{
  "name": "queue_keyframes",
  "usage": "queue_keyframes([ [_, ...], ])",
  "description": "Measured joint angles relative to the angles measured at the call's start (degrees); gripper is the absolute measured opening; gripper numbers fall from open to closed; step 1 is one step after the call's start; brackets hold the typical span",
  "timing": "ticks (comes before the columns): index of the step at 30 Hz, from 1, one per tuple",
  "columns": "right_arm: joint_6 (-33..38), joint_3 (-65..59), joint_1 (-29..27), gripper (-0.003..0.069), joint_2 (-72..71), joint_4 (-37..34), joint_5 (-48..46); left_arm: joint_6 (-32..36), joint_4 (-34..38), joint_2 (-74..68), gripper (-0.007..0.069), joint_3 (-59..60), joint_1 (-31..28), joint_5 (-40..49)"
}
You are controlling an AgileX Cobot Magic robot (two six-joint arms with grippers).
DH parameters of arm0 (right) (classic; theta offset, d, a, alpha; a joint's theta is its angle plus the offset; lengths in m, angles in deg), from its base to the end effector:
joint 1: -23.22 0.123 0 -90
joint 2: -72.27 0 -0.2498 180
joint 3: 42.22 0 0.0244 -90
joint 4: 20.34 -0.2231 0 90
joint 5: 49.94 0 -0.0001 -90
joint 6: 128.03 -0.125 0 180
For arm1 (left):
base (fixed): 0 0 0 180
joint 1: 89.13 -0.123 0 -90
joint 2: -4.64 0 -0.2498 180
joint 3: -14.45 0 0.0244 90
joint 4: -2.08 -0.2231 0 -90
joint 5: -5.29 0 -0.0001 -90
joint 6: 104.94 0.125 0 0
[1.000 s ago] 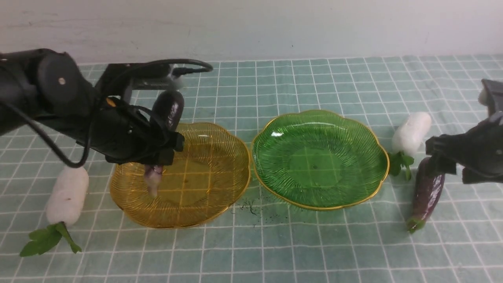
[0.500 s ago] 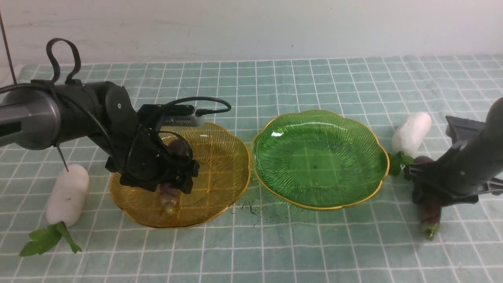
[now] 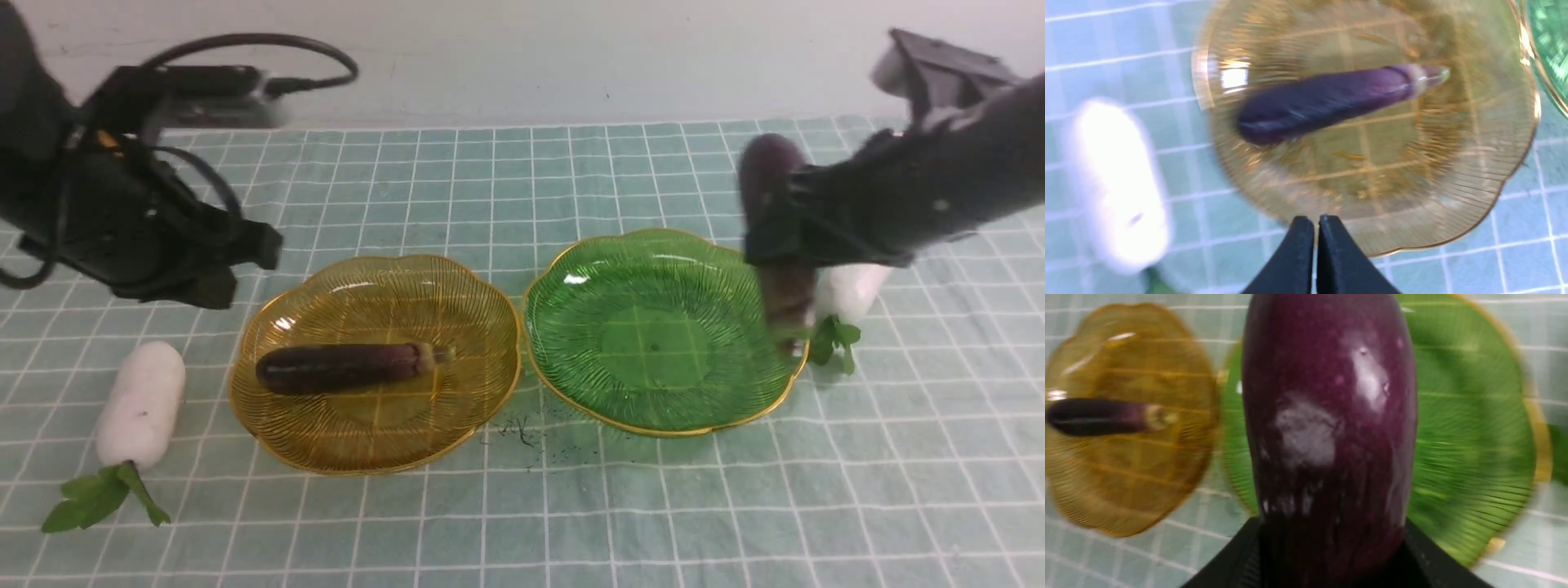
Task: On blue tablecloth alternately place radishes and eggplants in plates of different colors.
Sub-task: 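Pick up the eggplant and place it on the yellow plate with the right gripper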
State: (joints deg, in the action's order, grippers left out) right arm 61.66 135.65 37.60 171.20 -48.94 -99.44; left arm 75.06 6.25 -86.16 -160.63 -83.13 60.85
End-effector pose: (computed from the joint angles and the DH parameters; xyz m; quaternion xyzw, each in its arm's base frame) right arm 0.3045 0.1251 0.2534 -0.0904 0.9390 0.2323 0.2369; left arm 0.2856 -0.0376 0.2654 0.0382 0.9674 -0.0471 0.2457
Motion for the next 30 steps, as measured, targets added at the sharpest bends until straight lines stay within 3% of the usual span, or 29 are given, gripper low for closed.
queue_keyframes([
  [3,1.63,5.37,8.19,0.0334,6.17,-3.26,1.49,-2.29,-0.05,5.01,-0.0008,5.00,-4.82,-0.22],
  [9,1.17,16.45,15.67,0.0334,19.65,-5.03,3.18,-3.79,0.83,7.41,-0.0007,15.29,-13.21,-0.92],
  [23,-0.32,35.97,17.36,0.0335,40.13,-6.42,2.87,-2.88,1.88,7.60,-0.0007,17.50,-15.88,-1.82],
  [28,-0.32,36.37,17.07,0.0414,40.73,-6.42,0.93,-2.81,-0.18,7.61,-0.0007,17.50,-15.88,-1.90],
  [30,-0.32,37.22,16.38,0.0484,40.73,-6.42,-1.32,-2.81,-1.33,7.61,-0.0007,17.50,-15.93,-2.00],
])
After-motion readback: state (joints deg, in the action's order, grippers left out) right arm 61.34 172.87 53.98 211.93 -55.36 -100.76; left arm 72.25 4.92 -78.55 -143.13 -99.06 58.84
